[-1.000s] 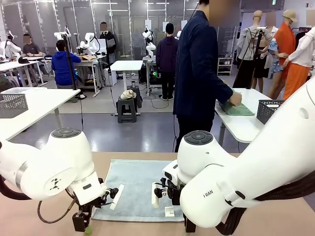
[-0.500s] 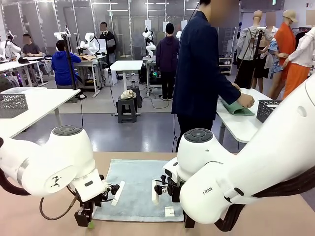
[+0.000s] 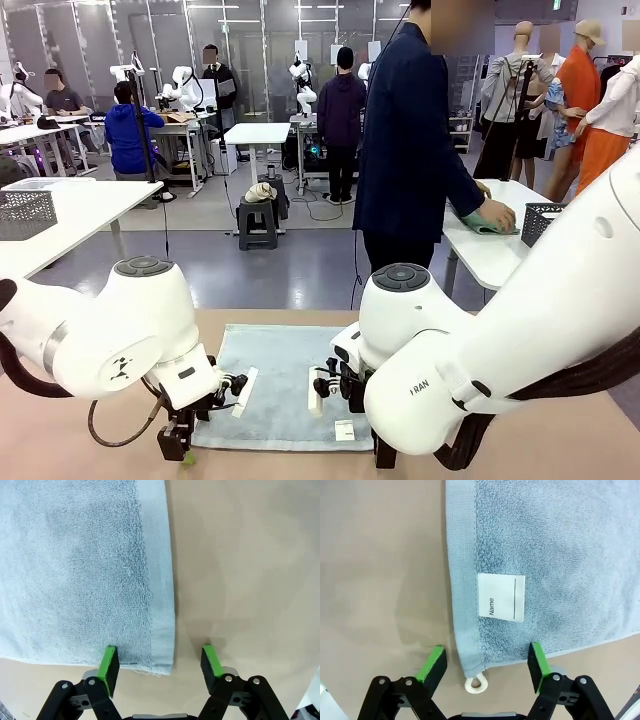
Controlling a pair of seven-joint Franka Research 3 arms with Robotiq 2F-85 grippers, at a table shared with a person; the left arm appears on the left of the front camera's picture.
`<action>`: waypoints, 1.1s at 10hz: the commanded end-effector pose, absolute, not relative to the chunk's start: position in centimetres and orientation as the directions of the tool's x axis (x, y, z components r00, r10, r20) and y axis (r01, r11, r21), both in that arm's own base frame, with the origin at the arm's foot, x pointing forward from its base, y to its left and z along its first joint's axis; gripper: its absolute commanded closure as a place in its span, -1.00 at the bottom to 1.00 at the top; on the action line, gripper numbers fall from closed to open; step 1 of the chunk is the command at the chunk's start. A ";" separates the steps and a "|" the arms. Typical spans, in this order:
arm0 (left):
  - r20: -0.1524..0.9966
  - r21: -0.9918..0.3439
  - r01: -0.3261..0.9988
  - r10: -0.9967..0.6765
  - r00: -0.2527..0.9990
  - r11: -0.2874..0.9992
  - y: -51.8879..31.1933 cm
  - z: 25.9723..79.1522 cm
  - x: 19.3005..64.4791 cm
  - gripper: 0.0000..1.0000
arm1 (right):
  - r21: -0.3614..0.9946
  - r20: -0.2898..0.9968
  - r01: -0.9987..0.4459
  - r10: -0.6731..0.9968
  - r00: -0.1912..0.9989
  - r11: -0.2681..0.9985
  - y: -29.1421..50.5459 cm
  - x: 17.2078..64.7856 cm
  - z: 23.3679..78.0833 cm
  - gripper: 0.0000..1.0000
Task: Fold the towels and place them in the basket.
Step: When a person lays out a Towel with hook on the table, fold it in half twice.
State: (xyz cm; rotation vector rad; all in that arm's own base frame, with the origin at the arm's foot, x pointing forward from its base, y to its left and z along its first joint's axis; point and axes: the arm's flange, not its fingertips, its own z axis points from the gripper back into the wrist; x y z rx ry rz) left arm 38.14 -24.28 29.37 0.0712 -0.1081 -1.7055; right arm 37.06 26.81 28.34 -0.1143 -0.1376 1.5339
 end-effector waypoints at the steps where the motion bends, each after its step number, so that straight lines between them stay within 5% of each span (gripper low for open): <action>1: 0.002 0.131 0.985 -0.993 -0.118 -0.117 -25.1 28.6 38.6 -0.65 | -0.182 0.011 -0.982 0.999 0.045 0.046 27.2 37.4 27.6 -0.66; 2: 0.003 0.133 0.984 -0.993 -0.119 -0.117 -25.0 28.6 38.6 -0.27 | -0.179 0.010 -0.983 0.999 0.048 0.049 27.2 37.5 27.6 -0.27; 3: 0.005 0.139 0.983 -0.993 -0.119 -0.117 -25.1 28.8 38.6 -0.27 | -0.182 0.011 -0.982 0.999 0.050 0.051 27.2 37.4 27.6 -0.27; 4: 0.009 0.140 0.983 -0.993 -0.119 -0.116 -24.9 28.9 38.6 0.13 | -0.198 0.009 -0.979 0.998 0.055 0.056 27.2 37.3 27.6 0.13; 5: 0.007 0.145 0.982 -0.993 -0.119 -0.117 -24.9 29.0 38.5 -0.15 | -0.204 0.013 -0.977 0.998 0.056 0.058 27.2 37.3 27.7 -0.15; 6: 0.005 0.144 0.982 -0.993 -0.120 -0.118 -24.9 29.0 38.5 0.52 | -0.205 0.014 -0.977 0.998 0.057 0.059 27.2 37.3 27.8 0.53; 7: 0.003 0.141 0.983 -0.993 -0.121 -0.119 -25.0 29.1 38.5 0.24 | -0.201 0.015 -0.978 0.998 0.057 0.059 27.2 37.3 27.9 0.25; 8: 0.000 0.142 0.982 -0.993 -0.122 -0.121 -25.1 29.2 38.5 0.92 | -0.200 0.014 -0.978 0.998 0.056 0.058 27.1 37.4 28.1 0.93; 9: -0.003 0.145 0.982 -0.992 -0.124 -0.123 -25.2 29.4 38.4 0.64 | -0.197 0.012 -0.979 0.998 0.056 0.057 27.2 37.4 28.3 0.65; 10: -0.007 0.147 0.981 -0.992 -0.129 -0.129 -25.4 29.7 38.4 1.00 | -0.193 0.011 -0.980 0.999 0.051 0.052 27.3 37.3 28.6 1.00; 11: -0.013 0.151 0.979 -0.991 -0.133 -0.134 -25.5 30.0 38.3 1.00 | -0.176 0.006 -0.983 0.999 0.051 0.051 27.4 37.2 28.9 1.00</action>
